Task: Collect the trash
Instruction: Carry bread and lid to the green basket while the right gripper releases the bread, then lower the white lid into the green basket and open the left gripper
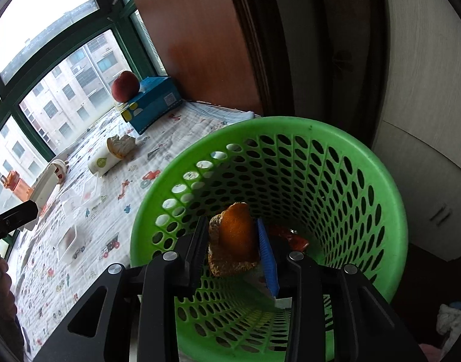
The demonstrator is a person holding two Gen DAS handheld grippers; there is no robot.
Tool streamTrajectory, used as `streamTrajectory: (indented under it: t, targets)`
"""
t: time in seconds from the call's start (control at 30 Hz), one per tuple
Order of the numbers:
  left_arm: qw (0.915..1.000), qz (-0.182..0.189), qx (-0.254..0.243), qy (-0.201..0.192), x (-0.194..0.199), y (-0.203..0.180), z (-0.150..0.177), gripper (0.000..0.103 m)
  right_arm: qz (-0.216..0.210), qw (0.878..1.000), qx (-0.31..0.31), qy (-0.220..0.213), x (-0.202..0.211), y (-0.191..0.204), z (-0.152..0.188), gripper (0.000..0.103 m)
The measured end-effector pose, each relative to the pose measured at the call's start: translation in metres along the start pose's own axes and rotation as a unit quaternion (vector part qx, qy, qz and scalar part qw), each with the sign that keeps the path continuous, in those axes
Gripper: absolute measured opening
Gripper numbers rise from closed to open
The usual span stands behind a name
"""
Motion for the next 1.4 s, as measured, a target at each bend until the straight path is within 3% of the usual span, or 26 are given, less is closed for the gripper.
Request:
streamTrajectory:
  t: [0.13,0.23,0.63,1.1,1.4]
  targets:
    - [0.9997,0.004,-0.022,0.009,-0.012,-0.027,-0.006,0.091,0.002,1.000,-0.009,0.001,0.000,-0.016,-0.002,0.035]
    - [0.9993,0.009,-0.031,0.018,-0.022,-0.044,-0.008,0.091,-0.001,1.000,-0.016,-0.004,0.002,-0.025,-0.007,0.044]
    - [0.9965,0.025,-0.058,0.054,-0.062,-0.098,-0.009,0.091,-0.009,0.999,-0.015,-0.028,0.027,-0.044,-0.020,0.052]
    - [0.9910,0.044,-0.077,0.100,-0.105,-0.130,0.004,0.092,0.011,0.999,-0.004,-0.042,0.038,-0.057,-0.027,0.059]
    - [0.9905,0.047,-0.069,0.109,-0.114,-0.134,0.007,0.095,0.021,0.999,-0.007,-0.036,0.035,-0.065,-0.024,0.062]
Point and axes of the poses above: each gripper's, at about its wrist camera, not at the fingertips, and x roughly against the way its jaws point, y to its left, z to its underside, the point moved 10 cm from there along -x, roughly the way its jaws point, and after that the axes turned 12 degrees about y, right-handed, at the moved point
